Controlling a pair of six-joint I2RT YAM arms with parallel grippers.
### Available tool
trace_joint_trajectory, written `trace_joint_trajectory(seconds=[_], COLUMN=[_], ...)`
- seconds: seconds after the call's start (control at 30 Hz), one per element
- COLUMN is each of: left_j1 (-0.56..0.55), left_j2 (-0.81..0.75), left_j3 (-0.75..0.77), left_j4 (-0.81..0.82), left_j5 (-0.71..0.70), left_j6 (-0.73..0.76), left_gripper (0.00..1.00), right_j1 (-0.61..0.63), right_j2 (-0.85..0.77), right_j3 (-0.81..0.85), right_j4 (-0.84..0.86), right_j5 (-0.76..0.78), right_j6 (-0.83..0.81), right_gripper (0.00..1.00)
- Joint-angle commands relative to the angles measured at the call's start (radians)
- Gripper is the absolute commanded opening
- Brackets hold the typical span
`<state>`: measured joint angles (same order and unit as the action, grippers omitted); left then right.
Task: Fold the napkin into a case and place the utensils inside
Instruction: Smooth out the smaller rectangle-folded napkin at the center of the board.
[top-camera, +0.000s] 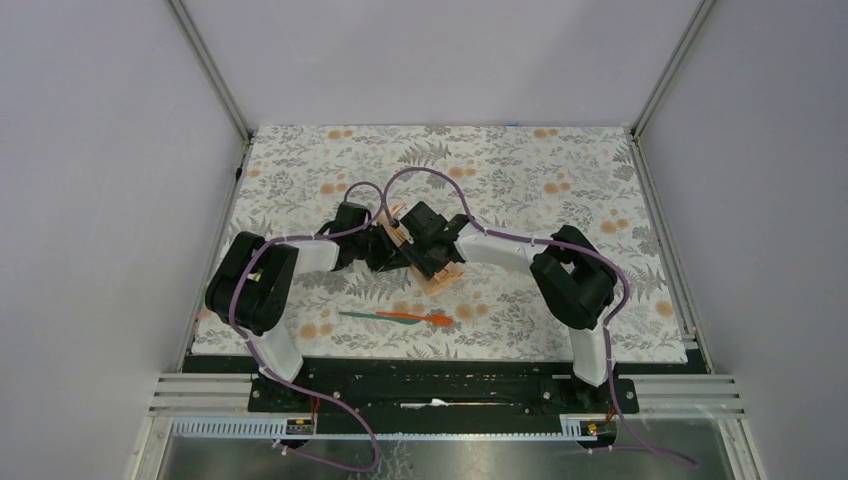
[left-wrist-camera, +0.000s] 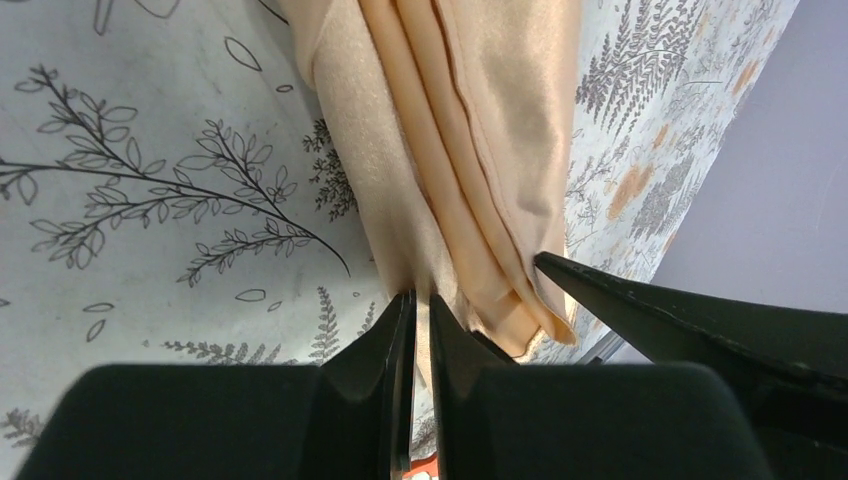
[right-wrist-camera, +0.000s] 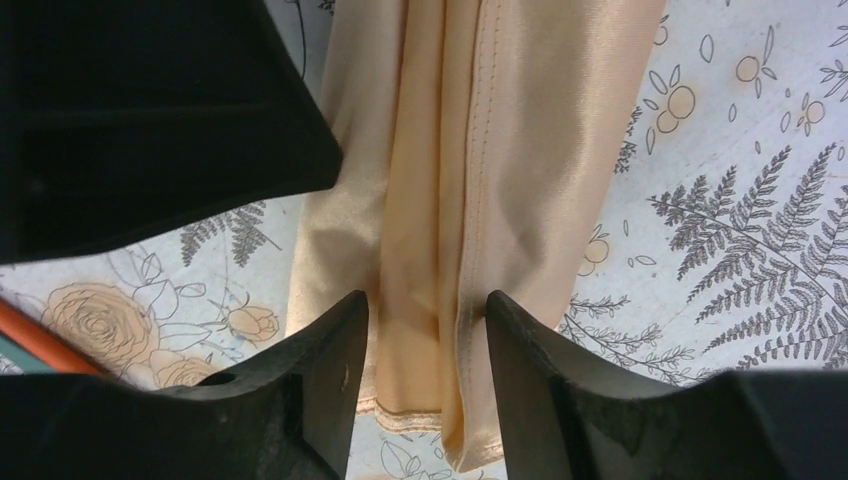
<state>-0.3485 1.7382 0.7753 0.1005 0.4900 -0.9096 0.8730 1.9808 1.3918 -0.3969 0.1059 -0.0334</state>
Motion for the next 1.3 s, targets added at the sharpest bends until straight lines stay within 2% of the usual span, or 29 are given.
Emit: trace_joint_trajectory(seconds=[0.0,0.17,0.3,0.47,0.53,0.67,0.9,1.1,1.27], left_j1=[-0.007,-0.007,-0.009,-0.009,-0.009,-0.010,-0.010,-0.012,-0.012], left_j2=[-0.075,-0.078,-0.036,0.034,0.057,0.063,-0.001,-0.014,0.005], left_j3=[0.032,0.048,0.072,0.094,0.095,0.072,0.036,0.030,0.031], left_j4=[-0.008,-0.012,0.019,0.034,0.044,0.061,0.040,0.039,0.047], left_j5=[-0.020,-0.011,0.020,0.015,0.017,0.016,0.018,0.037,0.025], left_j6=[0.022,0.012,-0.008,-0.007,-0.009,-0.012,-0.001,-0.003,0.001], left_gripper=[0.14,0.15,0.17,0.17,0.16,0.16,0.23,0.28,0.20], right_j1=[0.010,0.011,0.012,0.012,0.016,0.018,0.018,0.016,0.017], right_j2=[0.021,0.026,0.032,0.049,0.058,0.046,-0.004,-0.043,-0.041], right_j3=[0.031,0.019,0.005,-0.015,-0.019,-0.022,-0.029,-0.025,-0.005], right_j4=[0.035,0.053,0.064,0.099,0.110,0.112,0.112,0.104,0.095], right_j5=[0.064,0.074,0.087,0.083,0.091,0.112,0.140,0.130,0.102], right_j6=[-0.009,-0.002,-0.002,0.000,0.001,0.009,0.022,0.054,0.071], right_gripper=[0.51,0.45,0.51,0.51,0.45,0.25,0.01,0.00,0.00])
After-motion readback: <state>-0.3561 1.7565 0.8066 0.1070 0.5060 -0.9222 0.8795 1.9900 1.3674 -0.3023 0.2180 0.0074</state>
